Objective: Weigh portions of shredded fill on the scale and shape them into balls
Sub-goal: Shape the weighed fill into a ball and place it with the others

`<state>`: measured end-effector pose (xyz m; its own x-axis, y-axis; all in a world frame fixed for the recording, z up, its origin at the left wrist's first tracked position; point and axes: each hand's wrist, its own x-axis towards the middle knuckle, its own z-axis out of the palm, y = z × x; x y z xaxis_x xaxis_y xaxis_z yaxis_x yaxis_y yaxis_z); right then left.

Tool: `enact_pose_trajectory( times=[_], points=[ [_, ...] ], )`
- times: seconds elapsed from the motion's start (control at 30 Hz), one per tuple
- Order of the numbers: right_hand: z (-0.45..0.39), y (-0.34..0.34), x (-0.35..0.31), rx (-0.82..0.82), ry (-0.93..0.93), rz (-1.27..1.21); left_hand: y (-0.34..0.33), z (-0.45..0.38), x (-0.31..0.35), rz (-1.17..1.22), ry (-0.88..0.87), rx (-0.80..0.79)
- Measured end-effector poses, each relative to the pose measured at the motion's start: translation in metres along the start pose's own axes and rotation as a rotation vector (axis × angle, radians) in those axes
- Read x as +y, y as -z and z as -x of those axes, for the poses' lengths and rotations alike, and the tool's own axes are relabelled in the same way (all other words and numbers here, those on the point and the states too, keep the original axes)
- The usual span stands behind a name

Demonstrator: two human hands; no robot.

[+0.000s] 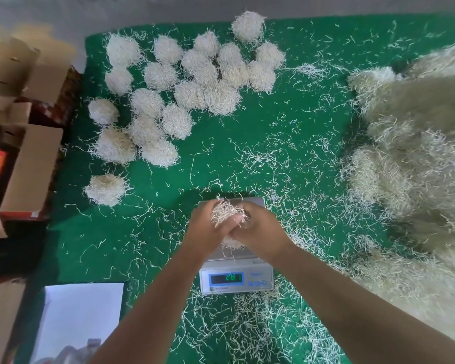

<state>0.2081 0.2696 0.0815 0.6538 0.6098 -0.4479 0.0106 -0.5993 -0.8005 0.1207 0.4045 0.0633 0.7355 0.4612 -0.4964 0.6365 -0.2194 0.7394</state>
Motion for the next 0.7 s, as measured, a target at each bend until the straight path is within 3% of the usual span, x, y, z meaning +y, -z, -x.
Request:
enact_pose_trajectory(
  times=[0.07, 0.17, 0.23, 0.3, 0.4, 0.47, 0.57, 0.7],
  points=[
    [0.014, -0.001, -0.010, -0.005, 0.080, -0.081, 0.006, 0.015, 0.006, 0.103, 0.030, 0.003],
    [0.039, -0.003, -0.028, -0.017, 0.206, -0.157, 0.018, 0.041, 0.019, 0.518, 0.062, -0.090],
    [0.056, 0.000, -0.035, -0.047, 0.246, -0.229, 0.024, 0.059, 0.028, 0.615, 0.072, -0.047],
    [0.076, 0.007, -0.043, -0.088, 0.196, -0.322, 0.031, 0.075, 0.033, 0.679, 0.179, 0.069],
    [0.105, 0.015, -0.045, 0.048, 0.116, -0.411, 0.050, 0.093, 0.037, 0.906, 0.226, 0.183],
    [0.120, 0.013, -0.042, 0.079, -0.040, -0.586, 0.061, 0.105, 0.039, 1.053, 0.219, 0.220],
    [0.140, -0.003, -0.037, -0.011, -0.297, -0.905, 0.059, 0.124, 0.042, 1.201, 0.187, 0.223],
    [0.154, -0.024, -0.050, -0.072, -0.420, -1.189, 0.046, 0.150, 0.056, 1.306, 0.178, 0.165]
  ],
)
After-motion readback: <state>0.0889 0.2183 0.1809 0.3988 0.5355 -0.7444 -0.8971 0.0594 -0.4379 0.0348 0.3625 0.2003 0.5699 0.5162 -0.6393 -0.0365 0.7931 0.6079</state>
